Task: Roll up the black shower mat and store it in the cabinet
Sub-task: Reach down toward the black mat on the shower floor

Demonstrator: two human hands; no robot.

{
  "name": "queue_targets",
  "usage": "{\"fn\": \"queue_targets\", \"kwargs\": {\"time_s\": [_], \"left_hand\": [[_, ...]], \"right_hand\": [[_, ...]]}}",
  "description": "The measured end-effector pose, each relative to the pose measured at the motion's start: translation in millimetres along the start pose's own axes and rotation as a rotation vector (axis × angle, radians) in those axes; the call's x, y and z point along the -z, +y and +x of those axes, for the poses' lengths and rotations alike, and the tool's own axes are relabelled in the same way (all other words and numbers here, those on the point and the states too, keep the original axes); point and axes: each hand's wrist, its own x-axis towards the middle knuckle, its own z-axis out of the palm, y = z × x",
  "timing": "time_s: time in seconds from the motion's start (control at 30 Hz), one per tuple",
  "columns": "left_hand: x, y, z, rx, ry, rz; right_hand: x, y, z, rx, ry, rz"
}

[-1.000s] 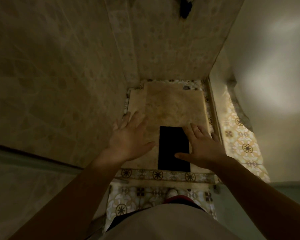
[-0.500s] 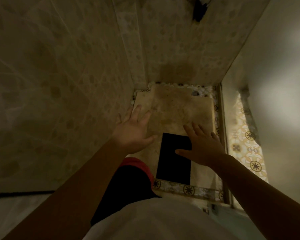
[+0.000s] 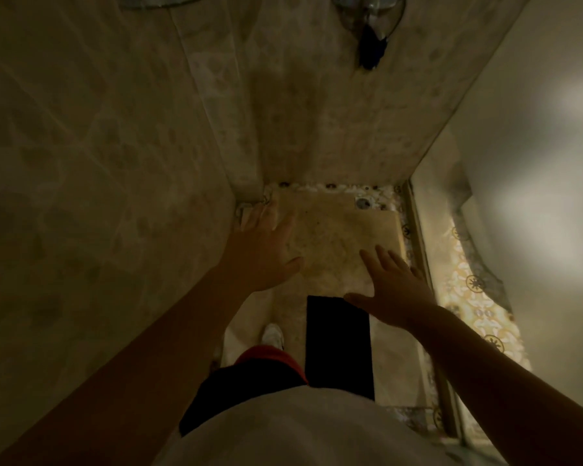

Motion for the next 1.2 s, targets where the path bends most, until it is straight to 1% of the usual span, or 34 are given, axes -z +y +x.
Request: {"fn": "queue_targets", "kwargs": {"time_s": [0.13, 0.23, 0.33, 0.53, 0.63, 0.73, 0.83, 0.97, 1.1, 1.2], "left_hand": [[26, -40, 51, -0.076, -0.009, 0.041], [42, -63, 85, -0.076, -0.033, 0.013], [47, -73, 105, -0.089, -0.052, 0.016], [52, -82, 168, -0.123, -0.108, 0.035], [51, -75, 213, -0.152, -0.121, 0.015], [48, -66, 267, -0.216, -0.114, 0.052], [48, -51, 332, -0.29, -0.142, 0.071], [53, -23, 417, -0.372, -0.2, 0.106], [62, 16, 484, -0.471, -0.251, 0.141], [65, 55, 524, -0.542, -0.315, 0.126]], "right_hand": [[24, -18, 44, -0.079, 0.015, 0.03], [42, -29, 72, -0.109, 0.011, 0.037], [54, -34, 89, -0.103, 0.011, 0.043], [78, -22, 143, -0.166, 0.0, 0.066], [84, -4, 174, -0.209, -0.007, 0.107], [90, 19, 213, -0.256, -0.007, 0.151], [100, 45, 258, -0.284, 0.012, 0.178], [124, 85, 312, -0.343, -0.011, 0.194], [150, 120, 337, -0.386, 0.025, 0.206], [158, 145, 339, -0.435, 0.033, 0.273]]}}
